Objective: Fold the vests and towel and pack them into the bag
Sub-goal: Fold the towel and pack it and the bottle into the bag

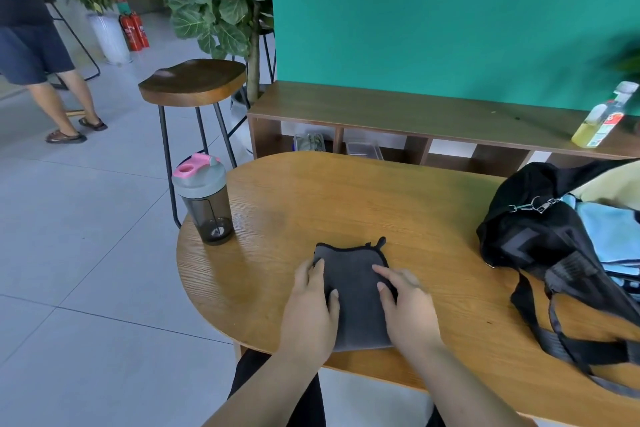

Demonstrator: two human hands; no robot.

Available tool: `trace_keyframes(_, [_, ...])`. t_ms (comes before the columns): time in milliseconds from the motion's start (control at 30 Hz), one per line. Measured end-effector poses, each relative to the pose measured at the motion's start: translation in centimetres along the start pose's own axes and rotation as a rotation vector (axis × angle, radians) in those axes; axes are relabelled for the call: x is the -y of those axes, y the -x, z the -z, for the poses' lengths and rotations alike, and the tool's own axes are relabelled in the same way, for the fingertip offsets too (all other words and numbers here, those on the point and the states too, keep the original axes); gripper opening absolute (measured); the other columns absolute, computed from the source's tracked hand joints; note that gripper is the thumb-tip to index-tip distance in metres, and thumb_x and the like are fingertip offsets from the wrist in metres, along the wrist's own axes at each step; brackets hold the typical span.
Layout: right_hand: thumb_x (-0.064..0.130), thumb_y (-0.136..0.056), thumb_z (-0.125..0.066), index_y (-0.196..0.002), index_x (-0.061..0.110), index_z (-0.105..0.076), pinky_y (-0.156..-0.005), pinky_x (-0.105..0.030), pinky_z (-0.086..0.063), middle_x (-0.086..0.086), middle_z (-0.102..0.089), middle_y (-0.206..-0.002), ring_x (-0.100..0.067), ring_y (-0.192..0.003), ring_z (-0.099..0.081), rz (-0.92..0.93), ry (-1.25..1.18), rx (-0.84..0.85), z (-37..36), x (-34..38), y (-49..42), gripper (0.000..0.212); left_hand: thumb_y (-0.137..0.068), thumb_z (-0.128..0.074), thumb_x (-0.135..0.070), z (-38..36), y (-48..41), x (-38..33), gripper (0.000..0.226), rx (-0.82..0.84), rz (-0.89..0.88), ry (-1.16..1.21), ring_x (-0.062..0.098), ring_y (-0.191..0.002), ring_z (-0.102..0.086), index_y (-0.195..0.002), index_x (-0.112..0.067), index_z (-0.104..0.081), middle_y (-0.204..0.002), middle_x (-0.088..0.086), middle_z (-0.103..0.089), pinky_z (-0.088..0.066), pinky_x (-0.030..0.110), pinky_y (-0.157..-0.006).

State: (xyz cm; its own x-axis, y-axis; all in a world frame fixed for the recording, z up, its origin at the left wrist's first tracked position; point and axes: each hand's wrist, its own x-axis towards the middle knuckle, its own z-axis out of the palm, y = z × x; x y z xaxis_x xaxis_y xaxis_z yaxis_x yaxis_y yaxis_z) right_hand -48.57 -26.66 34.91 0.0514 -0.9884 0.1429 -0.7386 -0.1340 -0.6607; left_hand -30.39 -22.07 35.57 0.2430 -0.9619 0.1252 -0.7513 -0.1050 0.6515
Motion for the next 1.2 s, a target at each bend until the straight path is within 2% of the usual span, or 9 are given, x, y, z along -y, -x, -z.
trace_keyframes(200, [0.039, -0.107, -0.052, -0.141, 0.042, -0.059, -0.078, -0.028, -0.058, 0.013, -0.042, -0.134, -0.010, -0.106, -0.056, -0.072, 0.300, -0.024, -0.6, 0.0, -0.2, 0.035, -0.106, -0.027, -0.053, -0.7, -0.9, 1.3, 0.066, 0.076, -0.040, -0.397, 0.027, -0.156, -0.015, -0.164, -0.023, -0.026, -0.176, -0.001, -0.002, -0.026, 0.045, -0.124])
trace_keyframes(333, [0.037, -0.102, -0.063, -0.139, 0.031, -0.065, -0.097, -0.036, -0.054, 0.007, -0.046, -0.144, -0.016, -0.125, -0.051, 0.192, 0.345, -0.118, 0.1, -0.2, 0.3, 0.038, -0.107, -0.024, -0.055, -0.4, -0.9, 1.4, 0.069, 0.059, -0.126, -0.370, 0.024, -0.162, 0.004, -0.167, -0.021, -0.021, -0.176, -0.001, 0.006, -0.015, 0.046, -0.131])
trace_keyframes(433, [0.056, -0.106, -0.052, -0.142, 0.034, -0.061, -0.114, -0.032, -0.040, 0.020, -0.047, -0.151, -0.003, -0.142, -0.042, 0.496, 0.252, 0.106, 1.6, -0.8, 1.6, 0.043, -0.112, -0.028, -0.052, 1.0, -0.2, 2.0, 0.061, 0.107, -0.419, -0.302, 0.009, -0.161, 0.006, -0.166, -0.025, -0.025, -0.176, -0.010, -0.008, -0.010, 0.044, -0.132])
trace_keyframes(567, [0.074, -0.095, -0.053, -0.139, 0.040, -0.051, -0.125, -0.025, -0.018, 0.031, -0.028, -0.162, 0.009, -0.154, -0.013, 0.519, 0.283, 0.313, 2.8, -3.0, 3.2, 0.056, -0.105, -0.026, -0.075, 2.1, 0.9, 4.2, 0.081, 0.303, -0.595, -0.412, 0.004, -0.160, 0.009, -0.168, -0.024, -0.020, -0.175, -0.014, -0.010, -0.007, 0.045, -0.130])
trace_keyframes(733, [0.062, -0.100, -0.054, -0.127, 0.038, -0.059, -0.127, -0.036, -0.028, 0.026, -0.041, -0.159, 0.008, -0.153, -0.023, 0.560, 0.267, 0.218, 2.8, -4.1, 3.0, 0.036, -0.094, -0.036, -0.086, 2.4, 0.6, 4.4, 0.098, 0.389, -0.591, -0.388, 0.003, -0.158, 0.020, -0.169, -0.028, -0.011, -0.174, -0.018, 0.009, 0.001, 0.042, -0.131])
trace_keyframes(900, [0.058, -0.108, -0.044, -0.114, 0.033, -0.071, -0.118, -0.041, -0.043, 0.023, -0.070, -0.123, 0.009, -0.125, -0.057, 0.521, 0.143, 0.037, 2.8, -2.8, 2.1, 0.038, -0.102, -0.051, -0.060, 2.6, 0.3, 4.0, 0.066, 0.325, -0.510, -0.198, -0.009, -0.156, 0.001, -0.161, -0.037, -0.035, -0.169, -0.024, -0.022, -0.005, 0.037, -0.132])
trace_keyframes(1000, [0.066, -0.099, -0.056, -0.116, 0.042, -0.065, -0.104, -0.027, -0.050, 0.029, -0.067, -0.111, 0.006, -0.113, -0.061, 0.393, 0.007, 0.030, 4.0, -1.1, 1.8, 0.031, -0.107, -0.055, -0.041, 3.0, 0.0, 3.3, 0.044, 0.266, -0.298, 0.058, -0.021, -0.144, -0.008, -0.151, -0.040, -0.050, -0.156, -0.026, -0.042, -0.008, 0.023, -0.129])
trace_keyframes(1100, [0.061, -0.087, -0.075, -0.127, 0.049, -0.057, -0.095, -0.017, -0.048, 0.031, -0.064, -0.119, 0.008, -0.116, -0.058, 0.310, -0.014, 0.093, 4.7, -0.6, 1.8, 0.046, -0.104, -0.054, -0.054, 2.9, -0.5, 3.9, 0.046, 0.297, -0.111, 0.200, 0.000, -0.151, -0.030, -0.149, -0.045, -0.053, -0.151, -0.019, -0.056, -0.030, 0.037, -0.127])
trace_keyframes(1200, [0.053, -0.092, -0.072, -0.124, 0.056, -0.054, -0.083, -0.021, -0.054, 0.027, -0.069, -0.108, 0.000, -0.095, -0.067, 0.187, -0.065, 0.102, 4.4, -0.4, 1.4, 0.037, -0.095, -0.057, -0.070, 3.2, -0.8, 3.9, 0.047, 0.334, -0.005, 0.434, 0.006, -0.121, -0.065, -0.129, -0.040, -0.068, -0.123, -0.014, -0.073, -0.053, 0.044, -0.106])
